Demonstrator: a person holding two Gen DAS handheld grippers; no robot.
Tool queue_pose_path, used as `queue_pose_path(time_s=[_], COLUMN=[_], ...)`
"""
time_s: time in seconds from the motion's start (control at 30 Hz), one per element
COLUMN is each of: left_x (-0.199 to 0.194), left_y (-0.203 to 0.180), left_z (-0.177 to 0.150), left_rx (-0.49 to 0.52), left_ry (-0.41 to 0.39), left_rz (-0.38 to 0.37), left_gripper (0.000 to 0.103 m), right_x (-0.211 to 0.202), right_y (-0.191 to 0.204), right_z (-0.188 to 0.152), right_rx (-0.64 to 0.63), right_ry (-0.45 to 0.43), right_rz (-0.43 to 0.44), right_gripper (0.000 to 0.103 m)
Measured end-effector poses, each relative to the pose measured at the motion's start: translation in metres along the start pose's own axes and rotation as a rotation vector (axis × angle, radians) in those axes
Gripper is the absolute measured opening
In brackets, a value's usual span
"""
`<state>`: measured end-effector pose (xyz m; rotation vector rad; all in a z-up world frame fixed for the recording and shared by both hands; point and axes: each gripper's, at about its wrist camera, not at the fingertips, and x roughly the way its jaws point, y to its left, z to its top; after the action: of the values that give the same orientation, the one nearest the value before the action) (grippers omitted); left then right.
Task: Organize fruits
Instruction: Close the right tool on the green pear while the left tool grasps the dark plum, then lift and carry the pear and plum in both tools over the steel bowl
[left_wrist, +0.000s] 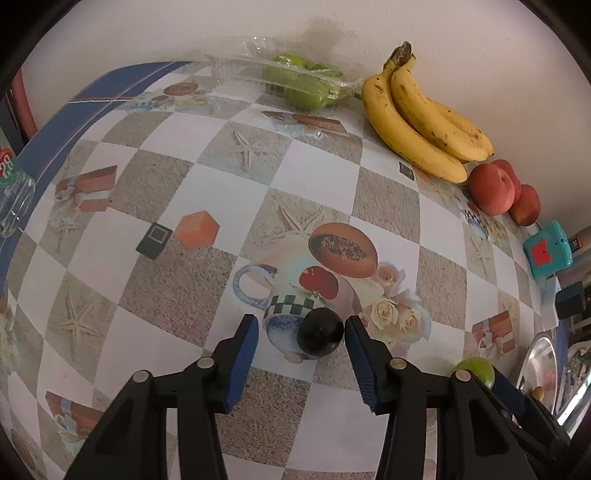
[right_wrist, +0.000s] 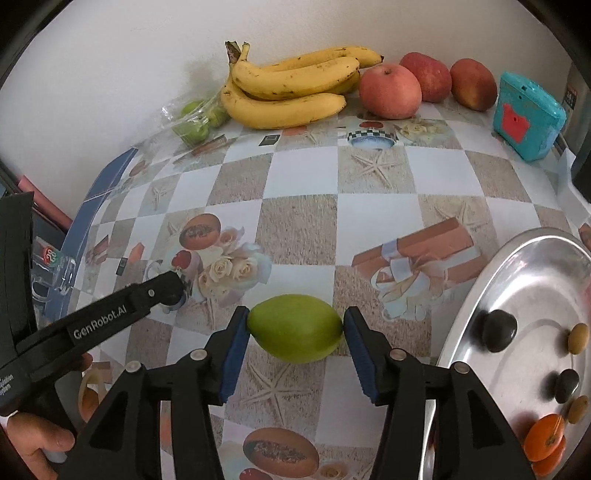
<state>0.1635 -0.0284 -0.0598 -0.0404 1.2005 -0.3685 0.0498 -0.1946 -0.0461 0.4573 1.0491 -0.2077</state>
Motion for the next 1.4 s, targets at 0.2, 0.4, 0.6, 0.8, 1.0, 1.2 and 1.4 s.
queue_pose_path(time_s=[0.2, 0.4, 0.6, 0.8, 1.0, 1.2, 1.4], left_x=[0.001, -0.001, -0.003, -0.005, -0.010, -0.019, -0.036], left_y=[-0.002, -0.002, -0.003, -0.003, 0.003, 0.002, -0.010], left_z=[-0.001, -0.002, -0.001, -0.002, -0.001, 0.000, -0.001], left_rx=[0.007, 0.003, 0.008, 0.007, -0.022, -0.029, -0.001], left_ry=[0.000, 0.002, -0.006, -0.007, -0.001, -0.006, -0.022], left_rz=[-0.001, -0.014, -0.033, -0.037, -0.045, -0.040, -0.044], left_gripper=[0.047, 0.038, 0.028, 0.027, 0.027, 0.027, 0.027], right_x=[0.001, 0.001, 0.000, -0.002, -0.004, -0.013, -0.027], right_y=[0.003, 0.002, 0.003, 0.002, 0.000, 0.000, -0.002], right_z=[0.000, -0.001, -0.002, -0.004, -0.006, -0.006, -0.007], right_rx=[-0.017, -0.003, 0.000, 0.011, 0.033, 0.047, 0.057], right_ry=[0.002, 0.004, 0.006, 0.009, 0.014, 0.006, -0.009], right_rz=[-0.015, -0.009, -0.013, -0.006, 0.021, 0.027, 0.029], right_gripper=[0.054, 0.054, 0.053, 0.053, 0.053, 0.053, 0.049])
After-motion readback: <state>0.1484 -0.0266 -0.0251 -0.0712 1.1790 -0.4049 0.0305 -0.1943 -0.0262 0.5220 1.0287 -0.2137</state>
